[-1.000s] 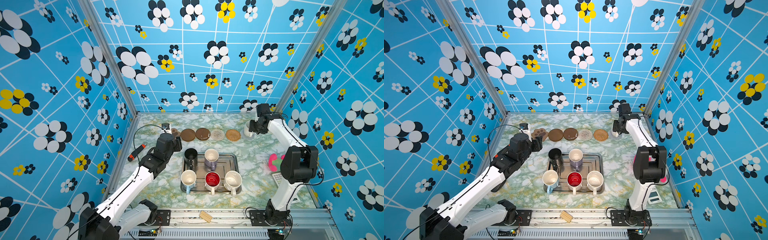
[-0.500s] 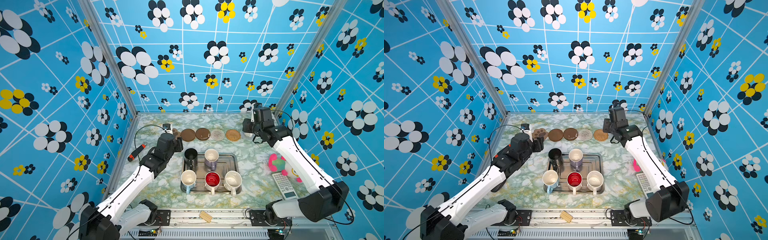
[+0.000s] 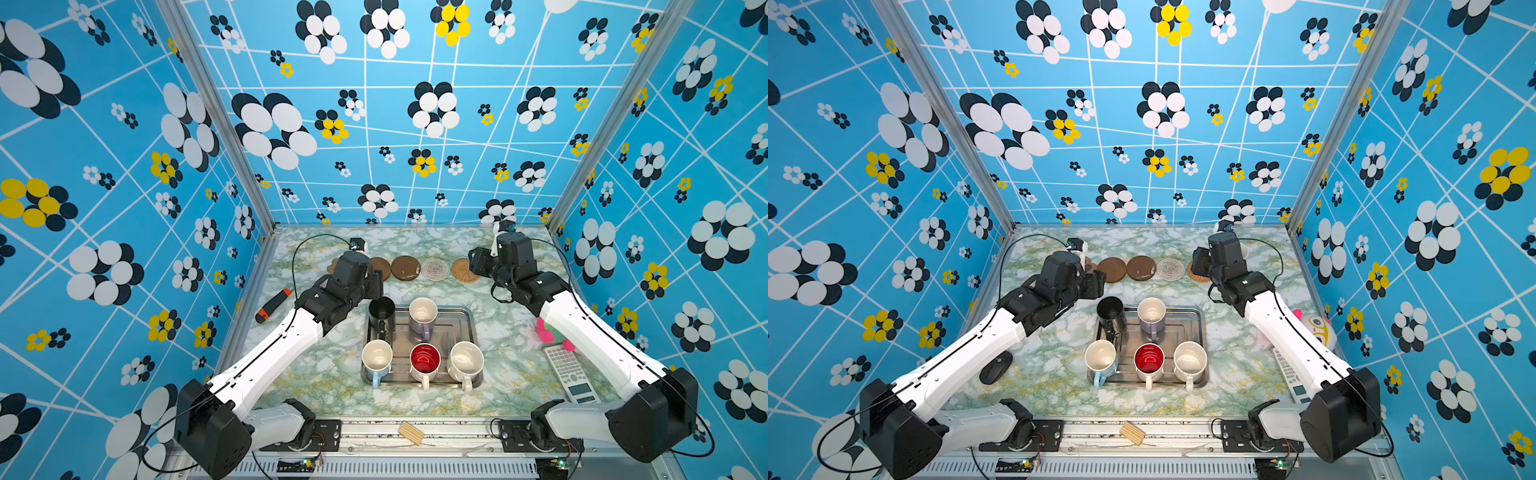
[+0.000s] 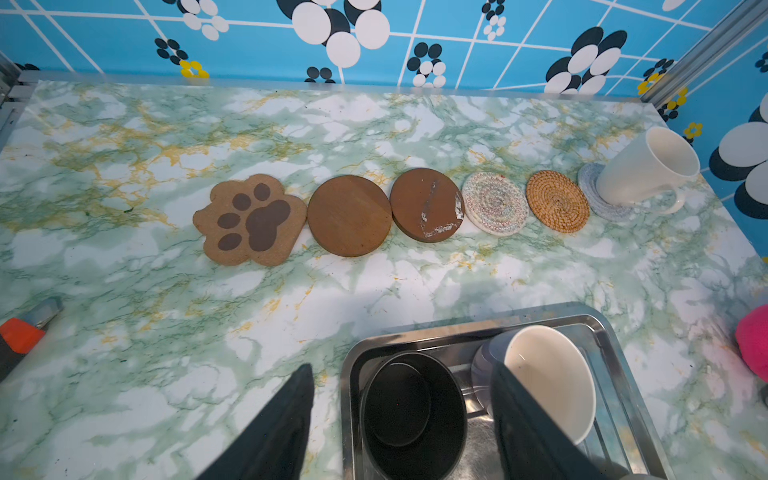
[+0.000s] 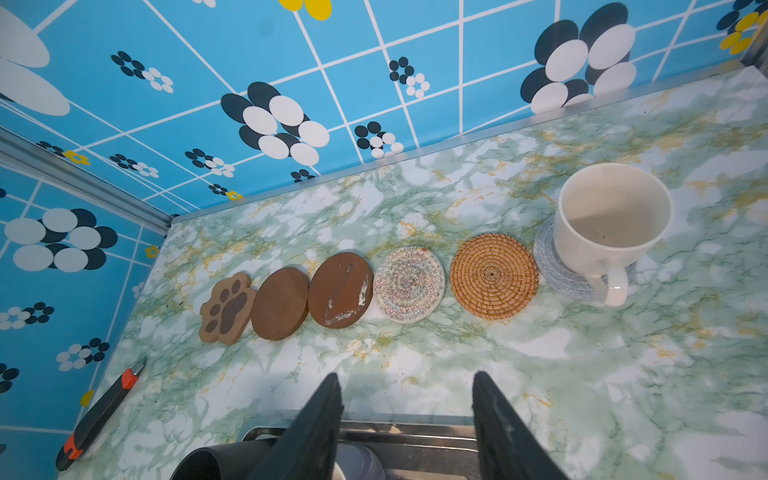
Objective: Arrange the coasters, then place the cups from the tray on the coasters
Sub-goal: 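Open and withdraw the right gripper while the left gripper moves over the tray, then lower the left gripper onto the black mug on the tray and grasp it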
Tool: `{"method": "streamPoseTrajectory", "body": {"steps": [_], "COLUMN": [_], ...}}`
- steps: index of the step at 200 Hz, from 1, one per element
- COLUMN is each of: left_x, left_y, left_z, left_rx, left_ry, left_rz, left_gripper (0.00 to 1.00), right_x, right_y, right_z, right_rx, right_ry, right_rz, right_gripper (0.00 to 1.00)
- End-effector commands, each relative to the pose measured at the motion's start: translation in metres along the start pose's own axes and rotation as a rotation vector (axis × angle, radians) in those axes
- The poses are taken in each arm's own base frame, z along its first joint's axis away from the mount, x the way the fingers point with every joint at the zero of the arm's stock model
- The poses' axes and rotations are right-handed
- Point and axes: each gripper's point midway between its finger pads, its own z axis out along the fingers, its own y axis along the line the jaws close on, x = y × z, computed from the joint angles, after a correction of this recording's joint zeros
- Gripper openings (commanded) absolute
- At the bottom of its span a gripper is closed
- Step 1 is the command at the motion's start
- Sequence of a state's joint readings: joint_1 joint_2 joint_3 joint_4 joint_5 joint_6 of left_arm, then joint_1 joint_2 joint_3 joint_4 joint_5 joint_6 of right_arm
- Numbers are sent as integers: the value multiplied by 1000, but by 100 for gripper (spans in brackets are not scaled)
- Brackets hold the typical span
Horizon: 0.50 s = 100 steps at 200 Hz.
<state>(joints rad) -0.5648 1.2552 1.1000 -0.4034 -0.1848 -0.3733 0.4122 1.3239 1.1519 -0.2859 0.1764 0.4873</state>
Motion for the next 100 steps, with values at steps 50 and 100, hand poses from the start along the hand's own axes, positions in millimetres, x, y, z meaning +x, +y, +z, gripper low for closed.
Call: {"method": "streamPoseTrajectory", "body": {"steps": [50,100], "left_x": [65,94], "left_y": [-23,-23], "left_z": [-9,-14], "left_rx": [66,66], "left_ry": [310,433], "left_rz": [110,123], "left_gripper": [73,73], "right_x": [6,8], "right_y": [1,-3], "right_z": [-2,-1], "right_rx": [-36,-21], "right_ry": [-33,-39], "right_rz": [14,6], "right_gripper": [54,55]}}
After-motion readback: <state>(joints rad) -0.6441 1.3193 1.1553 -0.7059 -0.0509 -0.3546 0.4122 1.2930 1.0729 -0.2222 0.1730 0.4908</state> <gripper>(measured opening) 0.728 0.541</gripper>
